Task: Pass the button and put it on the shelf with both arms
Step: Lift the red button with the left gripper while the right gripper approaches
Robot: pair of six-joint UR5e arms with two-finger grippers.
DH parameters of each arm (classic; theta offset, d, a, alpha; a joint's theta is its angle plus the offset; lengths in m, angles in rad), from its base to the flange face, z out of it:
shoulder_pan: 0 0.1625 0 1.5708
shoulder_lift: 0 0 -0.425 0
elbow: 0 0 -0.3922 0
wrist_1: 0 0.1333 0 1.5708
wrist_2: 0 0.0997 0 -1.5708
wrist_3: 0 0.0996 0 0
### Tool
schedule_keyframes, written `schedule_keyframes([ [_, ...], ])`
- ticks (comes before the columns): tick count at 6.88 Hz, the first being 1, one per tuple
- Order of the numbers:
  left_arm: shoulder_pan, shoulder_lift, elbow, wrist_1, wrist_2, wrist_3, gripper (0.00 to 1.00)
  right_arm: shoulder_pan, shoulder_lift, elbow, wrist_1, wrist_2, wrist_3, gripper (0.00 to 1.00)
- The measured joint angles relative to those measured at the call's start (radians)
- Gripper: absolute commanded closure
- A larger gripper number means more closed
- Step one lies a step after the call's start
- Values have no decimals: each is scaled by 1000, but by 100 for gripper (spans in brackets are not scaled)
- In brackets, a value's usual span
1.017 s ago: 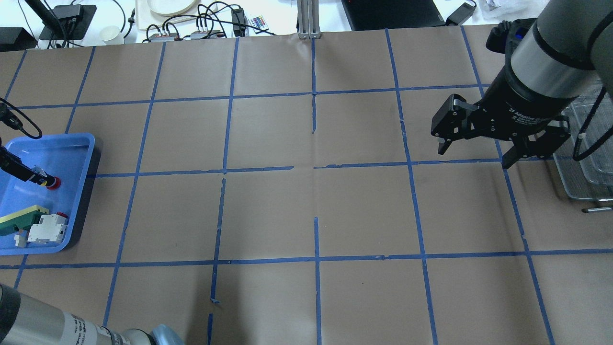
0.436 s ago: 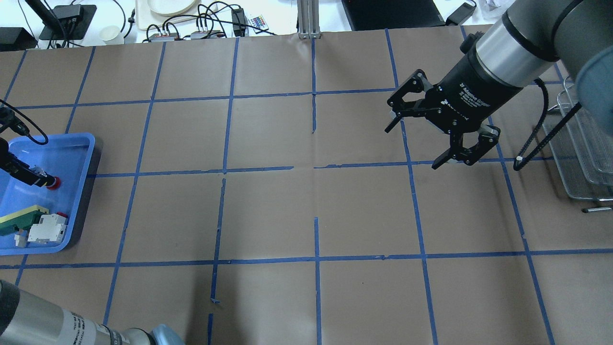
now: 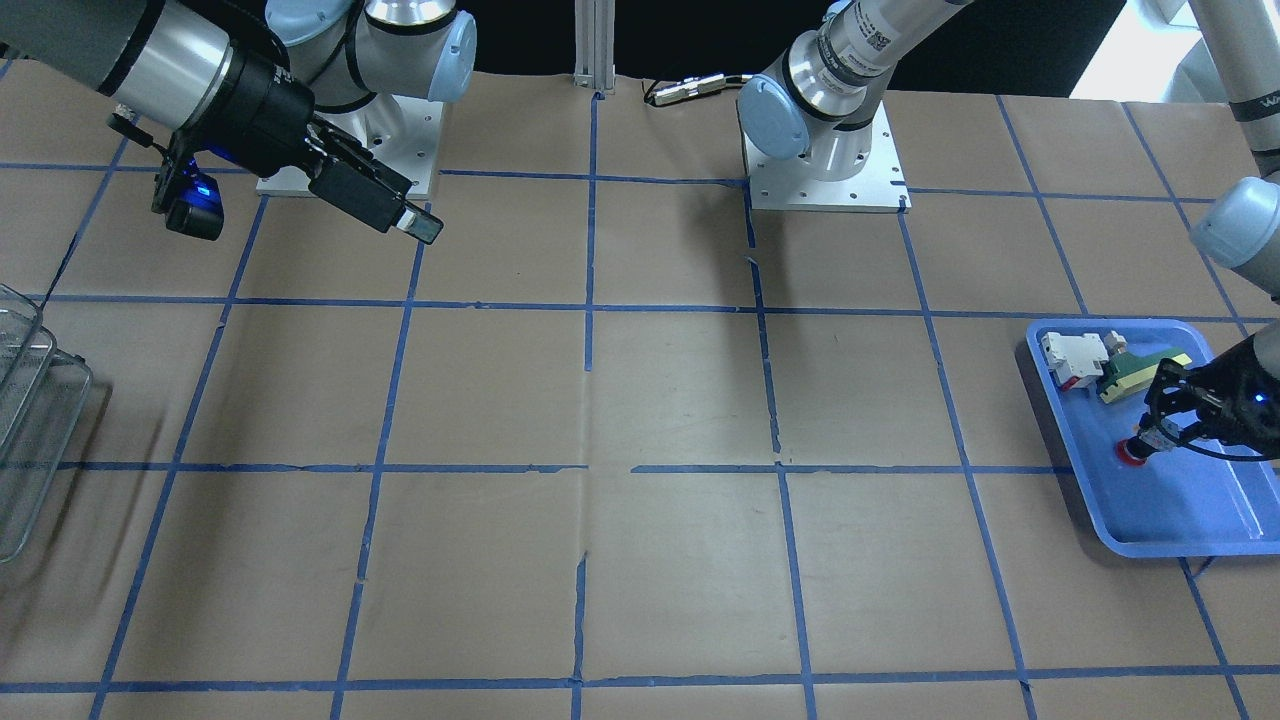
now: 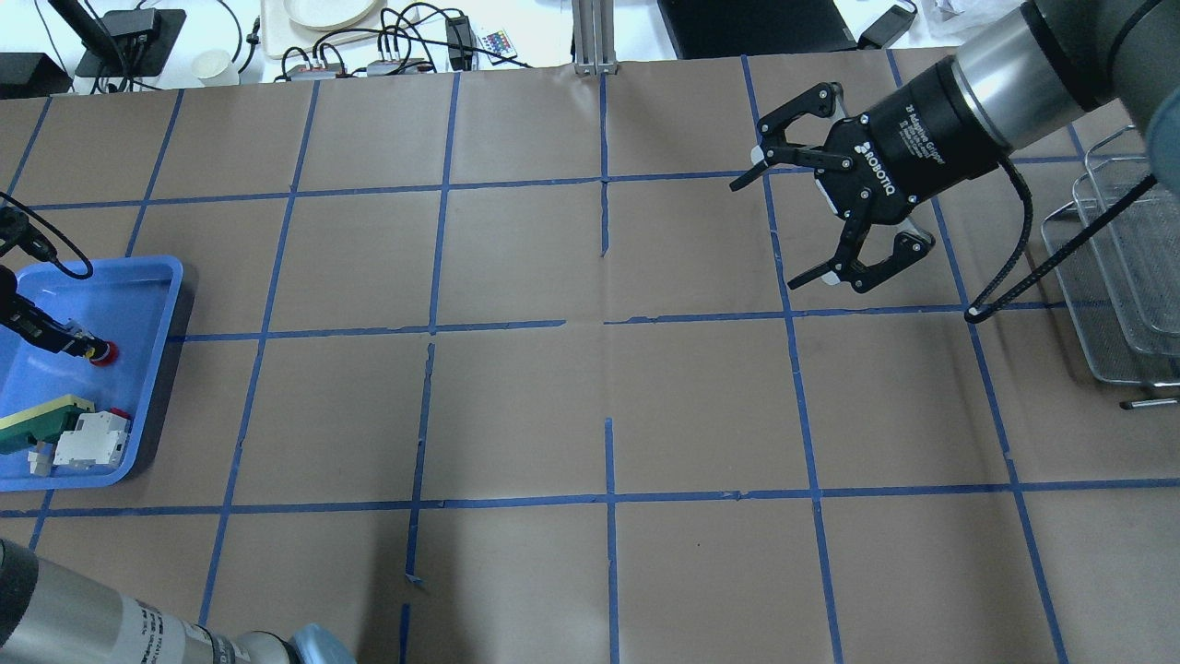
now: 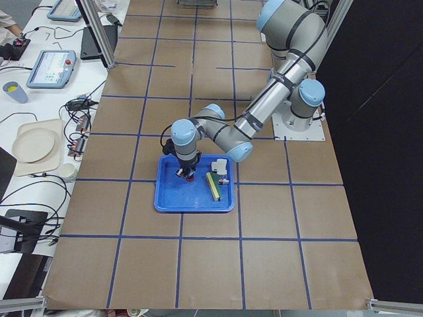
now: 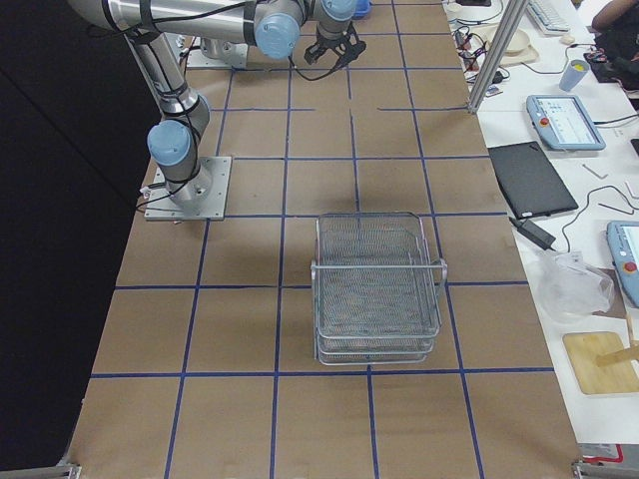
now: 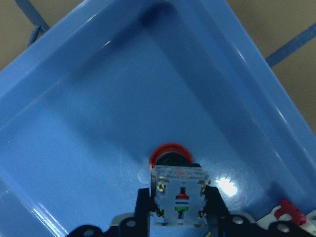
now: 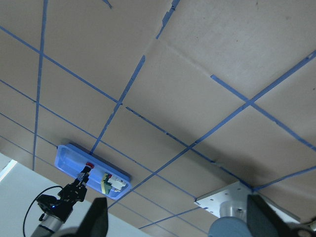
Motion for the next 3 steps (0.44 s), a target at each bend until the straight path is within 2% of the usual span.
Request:
schedule_keyframes([
  [2, -10, 46, 11, -64, 0, -50, 89, -8, 49, 1, 49, 101, 53, 0],
  [3, -31, 106, 11, -155, -14, -138, 91, -9, 68, 1, 66, 145, 60, 0],
])
